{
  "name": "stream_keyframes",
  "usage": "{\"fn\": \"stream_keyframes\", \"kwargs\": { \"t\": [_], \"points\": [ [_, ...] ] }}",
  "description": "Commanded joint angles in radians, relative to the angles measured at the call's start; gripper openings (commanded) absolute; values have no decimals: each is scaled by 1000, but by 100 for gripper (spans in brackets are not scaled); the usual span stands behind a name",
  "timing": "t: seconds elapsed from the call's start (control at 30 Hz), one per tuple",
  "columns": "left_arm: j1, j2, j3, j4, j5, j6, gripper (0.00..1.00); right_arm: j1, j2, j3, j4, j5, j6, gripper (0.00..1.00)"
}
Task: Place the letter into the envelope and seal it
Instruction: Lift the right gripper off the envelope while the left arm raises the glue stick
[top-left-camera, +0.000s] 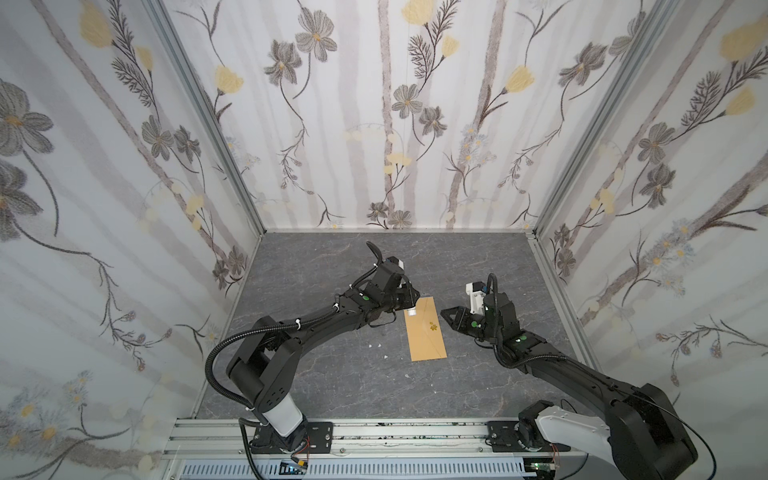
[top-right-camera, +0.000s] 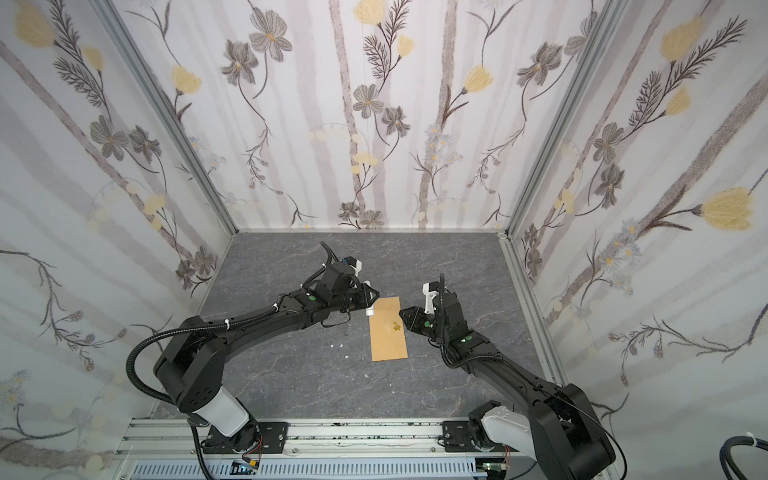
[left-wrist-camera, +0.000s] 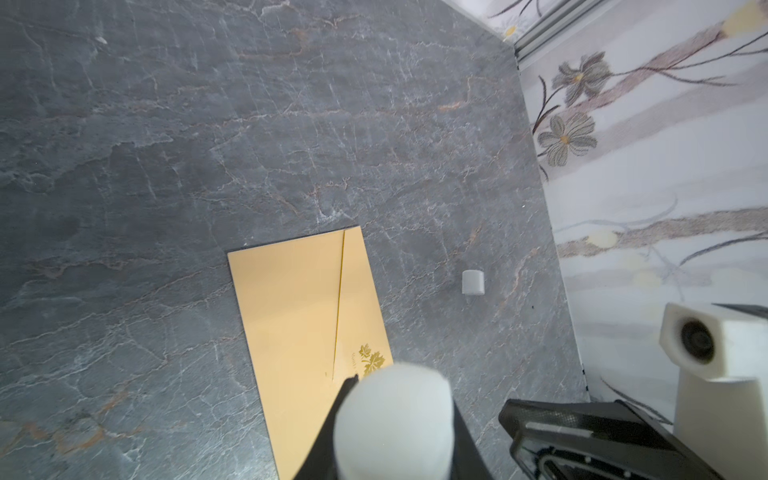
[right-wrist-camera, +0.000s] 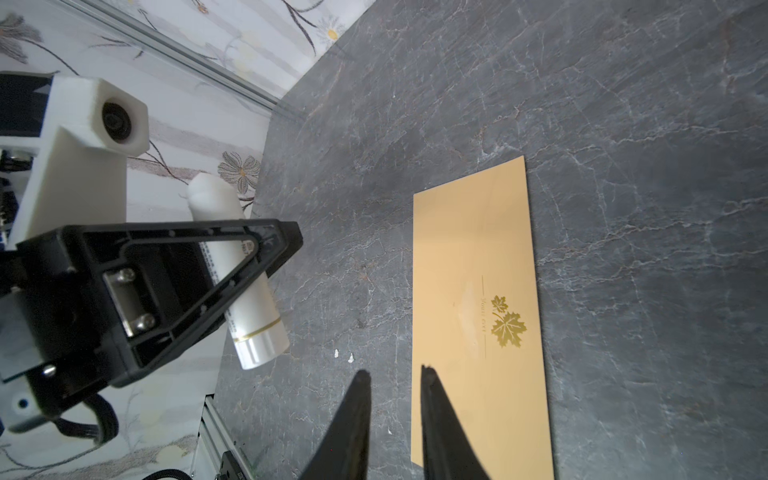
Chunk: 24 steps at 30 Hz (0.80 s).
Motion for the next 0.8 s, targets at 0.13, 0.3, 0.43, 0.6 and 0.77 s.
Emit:
{"fn": "stream_keyframes", "kwargs": {
  "t": [0.13, 0.3, 0.43, 0.6, 0.77],
  "points": [
    [33, -10, -4, 176, 116, -219, 0, 24, -83, -12, 120, 5, -10, 39],
    [68, -18, -144, 531, 220, -470, 0, 28, -102, -12, 169, -12, 9, 45],
    [65, -1, -136, 572, 231, -509, 0, 31, -118, -15, 190, -20, 13, 47],
    [67, 14, -132, 634, 265, -550, 0, 34, -151, 3, 155, -2, -6, 49],
    [69, 63, -112, 720, 326, -619, 0, 34, -178, 6, 140, -2, -7, 51]
  ]
}}
